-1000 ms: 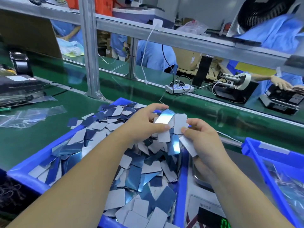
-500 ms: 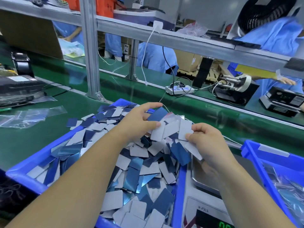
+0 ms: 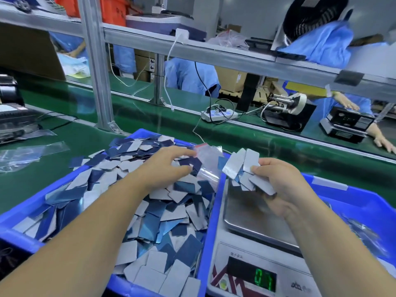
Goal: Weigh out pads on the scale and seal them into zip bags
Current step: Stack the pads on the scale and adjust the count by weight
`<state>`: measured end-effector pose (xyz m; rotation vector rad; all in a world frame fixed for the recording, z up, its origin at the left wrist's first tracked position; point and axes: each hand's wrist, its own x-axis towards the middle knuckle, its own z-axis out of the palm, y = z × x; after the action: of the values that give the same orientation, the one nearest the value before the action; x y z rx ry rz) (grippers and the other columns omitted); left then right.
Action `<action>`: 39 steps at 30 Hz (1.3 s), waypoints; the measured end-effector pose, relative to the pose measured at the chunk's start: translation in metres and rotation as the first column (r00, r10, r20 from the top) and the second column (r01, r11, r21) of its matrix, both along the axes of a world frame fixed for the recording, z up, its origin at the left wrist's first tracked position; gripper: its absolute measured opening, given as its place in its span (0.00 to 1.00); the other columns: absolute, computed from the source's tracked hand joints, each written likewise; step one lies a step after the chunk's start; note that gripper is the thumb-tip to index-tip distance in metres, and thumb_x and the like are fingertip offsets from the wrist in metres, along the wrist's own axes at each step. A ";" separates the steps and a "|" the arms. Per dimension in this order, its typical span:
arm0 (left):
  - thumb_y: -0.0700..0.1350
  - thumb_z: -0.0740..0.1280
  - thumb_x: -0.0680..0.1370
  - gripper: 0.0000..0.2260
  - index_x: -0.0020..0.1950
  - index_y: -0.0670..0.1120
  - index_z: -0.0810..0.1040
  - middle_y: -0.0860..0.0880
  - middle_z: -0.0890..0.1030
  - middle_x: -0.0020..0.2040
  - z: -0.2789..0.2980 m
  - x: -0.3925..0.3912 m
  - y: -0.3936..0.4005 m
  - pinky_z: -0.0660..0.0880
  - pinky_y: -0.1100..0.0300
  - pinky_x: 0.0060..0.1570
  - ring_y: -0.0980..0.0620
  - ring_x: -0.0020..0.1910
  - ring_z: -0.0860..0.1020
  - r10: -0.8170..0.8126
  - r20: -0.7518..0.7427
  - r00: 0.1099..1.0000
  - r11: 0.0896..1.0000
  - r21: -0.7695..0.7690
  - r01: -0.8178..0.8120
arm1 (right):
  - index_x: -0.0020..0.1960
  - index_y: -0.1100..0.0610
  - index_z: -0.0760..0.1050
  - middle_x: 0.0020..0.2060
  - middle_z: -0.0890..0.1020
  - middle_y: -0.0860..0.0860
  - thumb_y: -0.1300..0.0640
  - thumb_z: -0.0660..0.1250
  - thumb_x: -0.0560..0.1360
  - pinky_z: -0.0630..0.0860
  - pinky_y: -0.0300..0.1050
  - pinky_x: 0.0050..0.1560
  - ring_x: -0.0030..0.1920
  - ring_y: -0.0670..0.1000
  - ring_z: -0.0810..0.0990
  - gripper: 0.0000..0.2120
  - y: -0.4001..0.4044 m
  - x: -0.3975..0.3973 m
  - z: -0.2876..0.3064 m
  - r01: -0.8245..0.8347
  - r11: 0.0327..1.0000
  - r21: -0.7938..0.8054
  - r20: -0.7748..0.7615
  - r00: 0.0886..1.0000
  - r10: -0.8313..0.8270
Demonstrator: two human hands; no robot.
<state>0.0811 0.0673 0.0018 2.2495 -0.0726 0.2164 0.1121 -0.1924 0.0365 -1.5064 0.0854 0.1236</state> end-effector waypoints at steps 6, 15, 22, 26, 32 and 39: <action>0.47 0.67 0.78 0.14 0.62 0.62 0.78 0.66 0.75 0.56 0.018 -0.006 -0.032 0.67 0.78 0.52 0.72 0.55 0.71 -0.086 0.060 0.994 0.983 0.166 0.075 | 0.53 0.68 0.78 0.47 0.82 0.67 0.72 0.64 0.75 0.77 0.50 0.34 0.43 0.67 0.84 0.08 -0.063 -0.001 0.006 -0.033 0.986 -0.166 0.033 0.999 0.039; 0.59 0.65 0.80 0.17 0.68 0.59 0.74 0.55 0.76 0.62 0.024 0.008 -0.123 0.65 0.57 0.61 0.53 0.63 0.70 -0.256 0.081 0.963 0.928 0.300 0.221 | 0.44 0.48 0.81 0.35 0.84 0.44 0.57 0.69 0.72 0.76 0.42 0.39 0.38 0.46 0.80 0.04 -0.077 -0.005 -0.013 0.014 0.578 -0.816 0.212 0.937 0.276; 0.55 0.65 0.81 0.16 0.68 0.54 0.76 0.53 0.77 0.63 -0.003 0.013 -0.122 0.63 0.59 0.65 0.54 0.66 0.68 -0.271 0.120 0.955 0.928 0.295 0.226 | 0.41 0.47 0.81 0.36 0.80 0.41 0.53 0.66 0.74 0.69 0.32 0.36 0.40 0.38 0.76 0.06 -0.063 0.004 -0.016 0.029 0.368 -0.929 0.220 0.844 0.489; 0.56 0.65 0.81 0.16 0.67 0.56 0.77 0.55 0.75 0.63 -0.005 0.015 -0.121 0.61 0.59 0.66 0.55 0.67 0.66 -0.296 0.097 0.950 0.919 0.298 0.256 | 0.40 0.46 0.82 0.35 0.81 0.39 0.54 0.66 0.74 0.69 0.29 0.35 0.40 0.37 0.78 0.07 -0.065 0.012 -0.019 0.066 0.447 -0.892 0.296 0.834 0.466; 0.53 0.66 0.81 0.10 0.61 0.56 0.81 0.58 0.77 0.59 -0.004 0.017 -0.114 0.60 0.80 0.53 0.66 0.58 0.70 -0.208 0.161 0.965 0.970 0.162 0.182 | 0.38 0.51 0.81 0.28 0.78 0.38 0.54 0.69 0.75 0.66 0.27 0.27 0.27 0.39 0.71 0.08 -0.096 0.017 -0.020 0.149 0.721 -0.676 0.429 0.876 0.221; 0.48 0.66 0.81 0.07 0.52 0.55 0.84 0.57 0.80 0.51 -0.006 0.017 -0.110 0.63 0.79 0.47 0.67 0.52 0.73 -0.117 0.182 0.976 0.992 0.074 0.105 | 0.38 0.50 0.80 0.27 0.78 0.40 0.53 0.69 0.76 0.67 0.29 0.27 0.25 0.39 0.72 0.08 -0.105 0.019 -0.014 0.077 0.640 -0.764 0.354 0.880 0.317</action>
<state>0.0983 -0.0424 -0.0044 2.2752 -0.3087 0.3687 0.1307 -0.2971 0.0227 -2.3712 -0.4151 -0.2016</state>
